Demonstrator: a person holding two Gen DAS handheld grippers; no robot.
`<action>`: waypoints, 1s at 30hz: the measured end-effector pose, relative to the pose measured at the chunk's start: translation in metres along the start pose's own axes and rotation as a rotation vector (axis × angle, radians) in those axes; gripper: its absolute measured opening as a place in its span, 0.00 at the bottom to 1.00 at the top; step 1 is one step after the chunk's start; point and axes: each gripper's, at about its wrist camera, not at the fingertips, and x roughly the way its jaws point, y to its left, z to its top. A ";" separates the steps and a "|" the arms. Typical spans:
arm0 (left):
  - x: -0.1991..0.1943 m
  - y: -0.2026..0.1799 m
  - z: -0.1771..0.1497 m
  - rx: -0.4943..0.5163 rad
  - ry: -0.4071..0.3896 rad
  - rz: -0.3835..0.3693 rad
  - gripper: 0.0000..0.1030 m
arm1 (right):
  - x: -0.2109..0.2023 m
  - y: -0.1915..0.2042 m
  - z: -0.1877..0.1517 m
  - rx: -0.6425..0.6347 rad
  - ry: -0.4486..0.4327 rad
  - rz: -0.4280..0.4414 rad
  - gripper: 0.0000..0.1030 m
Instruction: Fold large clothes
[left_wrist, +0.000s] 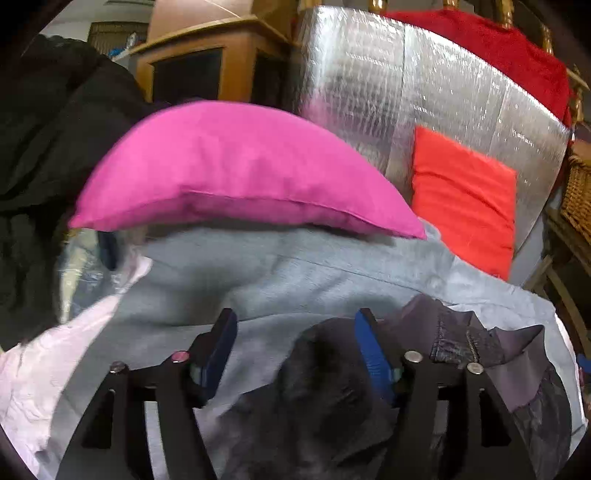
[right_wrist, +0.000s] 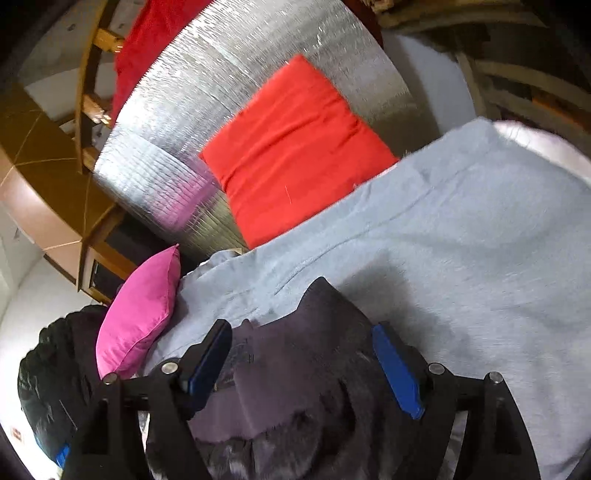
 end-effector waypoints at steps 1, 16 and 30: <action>-0.008 0.010 0.000 -0.010 -0.007 0.007 0.70 | -0.011 0.001 -0.003 -0.024 -0.008 -0.001 0.79; -0.015 0.077 -0.093 -0.024 0.212 -0.055 0.75 | -0.038 -0.054 -0.049 -0.100 0.183 -0.166 0.79; -0.004 0.039 -0.099 0.033 0.325 -0.118 0.26 | -0.020 -0.029 -0.071 -0.222 0.337 -0.199 0.14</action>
